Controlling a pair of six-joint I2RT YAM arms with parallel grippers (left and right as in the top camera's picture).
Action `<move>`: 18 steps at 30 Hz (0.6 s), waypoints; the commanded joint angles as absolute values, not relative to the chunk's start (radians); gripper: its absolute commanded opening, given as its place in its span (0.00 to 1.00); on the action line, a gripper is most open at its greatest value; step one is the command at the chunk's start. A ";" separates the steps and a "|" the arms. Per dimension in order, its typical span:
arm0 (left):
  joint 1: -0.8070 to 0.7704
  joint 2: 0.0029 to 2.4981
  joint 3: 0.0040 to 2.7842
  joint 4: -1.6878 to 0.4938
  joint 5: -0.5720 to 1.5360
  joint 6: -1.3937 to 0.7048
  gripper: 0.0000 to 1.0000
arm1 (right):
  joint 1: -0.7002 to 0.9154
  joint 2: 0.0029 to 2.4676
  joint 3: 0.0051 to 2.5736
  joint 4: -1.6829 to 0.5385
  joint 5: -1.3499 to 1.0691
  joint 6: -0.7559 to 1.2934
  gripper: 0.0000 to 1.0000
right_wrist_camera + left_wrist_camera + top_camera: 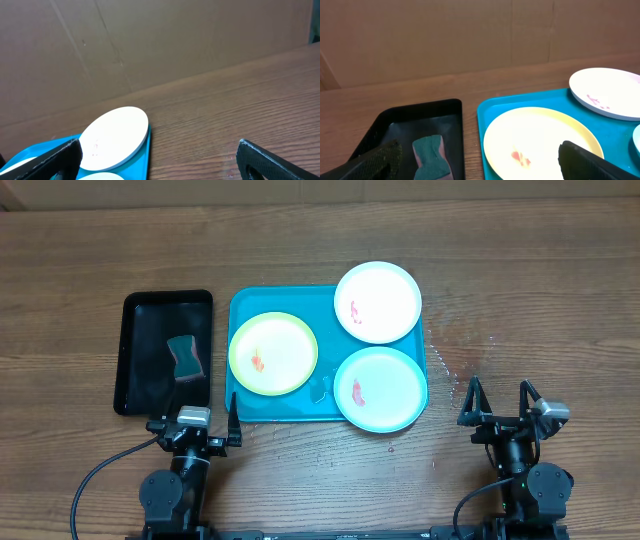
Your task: Clean dirty plates on tray and stack at the side
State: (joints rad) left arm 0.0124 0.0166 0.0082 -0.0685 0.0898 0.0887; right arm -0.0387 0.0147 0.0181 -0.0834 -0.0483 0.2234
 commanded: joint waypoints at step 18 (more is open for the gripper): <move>0.006 0.008 0.005 -0.051 0.084 0.097 1.00 | -0.039 0.004 0.008 -0.078 -0.046 0.208 1.00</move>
